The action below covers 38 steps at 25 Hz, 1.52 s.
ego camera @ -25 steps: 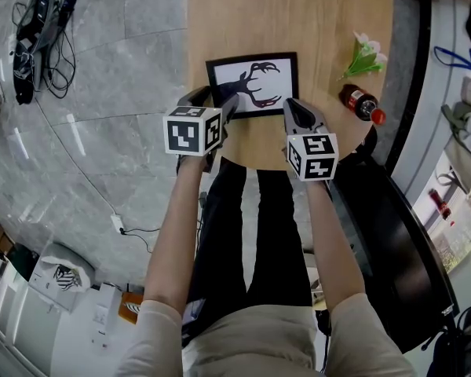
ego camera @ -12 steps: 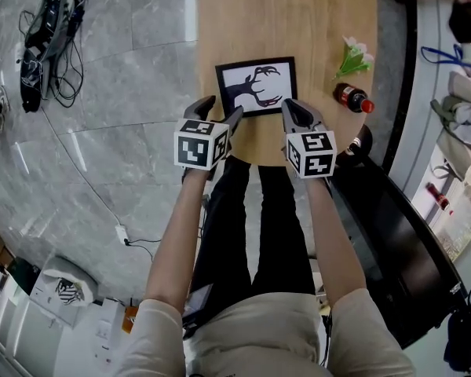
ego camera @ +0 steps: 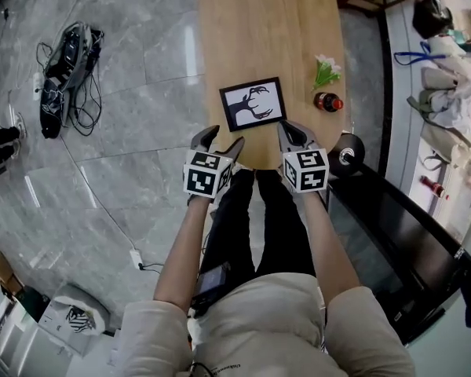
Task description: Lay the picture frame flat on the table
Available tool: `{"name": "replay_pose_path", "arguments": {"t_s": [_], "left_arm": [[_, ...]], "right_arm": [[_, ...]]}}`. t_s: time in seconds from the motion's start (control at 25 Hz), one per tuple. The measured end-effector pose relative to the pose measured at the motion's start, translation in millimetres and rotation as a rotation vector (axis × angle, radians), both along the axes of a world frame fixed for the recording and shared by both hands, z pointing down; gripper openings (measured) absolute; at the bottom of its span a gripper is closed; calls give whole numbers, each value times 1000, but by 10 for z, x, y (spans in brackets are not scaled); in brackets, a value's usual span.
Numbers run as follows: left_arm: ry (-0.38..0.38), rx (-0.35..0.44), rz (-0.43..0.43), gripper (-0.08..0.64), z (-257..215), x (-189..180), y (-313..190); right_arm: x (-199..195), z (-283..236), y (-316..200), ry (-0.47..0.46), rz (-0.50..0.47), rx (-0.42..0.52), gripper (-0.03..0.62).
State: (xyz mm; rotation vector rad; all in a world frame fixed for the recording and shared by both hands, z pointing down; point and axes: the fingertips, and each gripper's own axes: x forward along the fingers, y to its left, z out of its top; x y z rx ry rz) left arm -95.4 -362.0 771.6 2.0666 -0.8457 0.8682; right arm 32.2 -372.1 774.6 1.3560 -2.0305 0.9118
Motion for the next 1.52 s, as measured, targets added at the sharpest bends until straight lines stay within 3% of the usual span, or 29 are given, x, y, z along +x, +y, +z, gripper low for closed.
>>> {"name": "replay_pose_path", "arguments": {"t_s": [0.44,0.68,0.84,1.04,1.16,1.28,1.52], "left_arm": [[-30,182,19,292,-1208,205,416],[-32,284,-80,293,-2086,323,764],[-19,338,-154,293,-2467,348,1030],[-22,411,-153,291,-2720,351,1330],[-21,404,-161,284,-2707,265,1444],[-19,378,-173,222,-2620,205,1575],[-18,414,-219,95,-2636,139,1644]], "right_arm": [[36,-1076,577,-74,55,68,35],[366,-1830,1084,-200,225,93,35],[394,-1980,1389,-159,119,94,35],[444,-2129,1538,-157,83,118,35],[323,-2265,1573,-157,46,136,35],[201,-2363,1660,-163,11,150,35],[49,-2469,1717,-147,-54,181,35]]}}
